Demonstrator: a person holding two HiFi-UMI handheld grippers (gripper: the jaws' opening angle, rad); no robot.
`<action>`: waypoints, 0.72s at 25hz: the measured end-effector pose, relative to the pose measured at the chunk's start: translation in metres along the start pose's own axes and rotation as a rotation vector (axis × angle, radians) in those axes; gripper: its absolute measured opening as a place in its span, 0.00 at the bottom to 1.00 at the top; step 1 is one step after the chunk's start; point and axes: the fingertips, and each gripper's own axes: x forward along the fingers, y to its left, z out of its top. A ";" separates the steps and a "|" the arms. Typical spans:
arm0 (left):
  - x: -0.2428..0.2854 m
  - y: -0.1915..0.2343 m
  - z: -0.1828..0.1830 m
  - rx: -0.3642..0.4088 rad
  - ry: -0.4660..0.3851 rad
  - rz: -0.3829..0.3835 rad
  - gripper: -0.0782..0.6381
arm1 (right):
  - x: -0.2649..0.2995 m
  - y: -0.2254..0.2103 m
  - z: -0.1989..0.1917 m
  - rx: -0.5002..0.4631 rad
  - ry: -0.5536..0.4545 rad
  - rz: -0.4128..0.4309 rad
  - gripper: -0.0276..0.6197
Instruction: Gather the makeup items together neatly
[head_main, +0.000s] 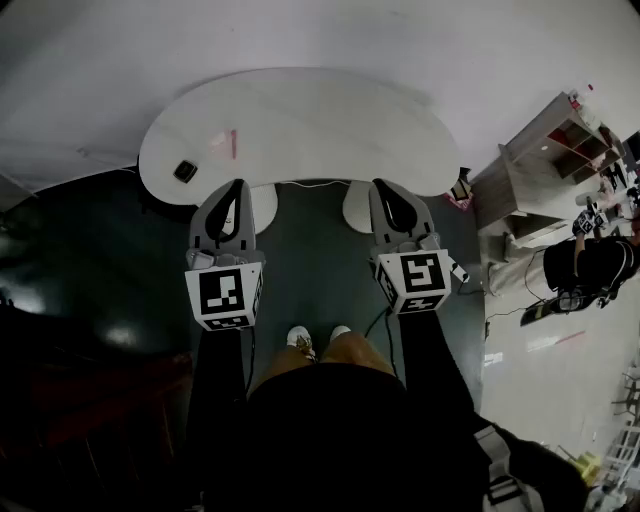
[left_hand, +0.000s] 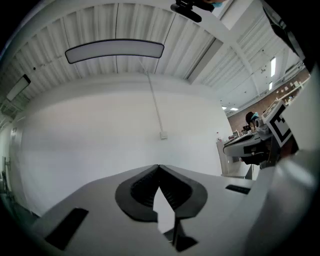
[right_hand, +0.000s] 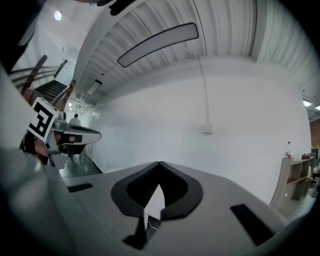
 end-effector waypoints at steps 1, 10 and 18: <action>0.001 -0.001 0.000 0.001 -0.001 -0.002 0.13 | 0.000 -0.001 0.000 0.000 -0.001 -0.002 0.08; 0.003 -0.008 0.002 -0.005 -0.012 -0.007 0.13 | -0.001 -0.003 -0.007 -0.005 0.011 0.007 0.08; 0.000 -0.025 0.012 0.009 -0.006 0.032 0.13 | -0.007 -0.019 0.001 0.003 -0.033 0.049 0.08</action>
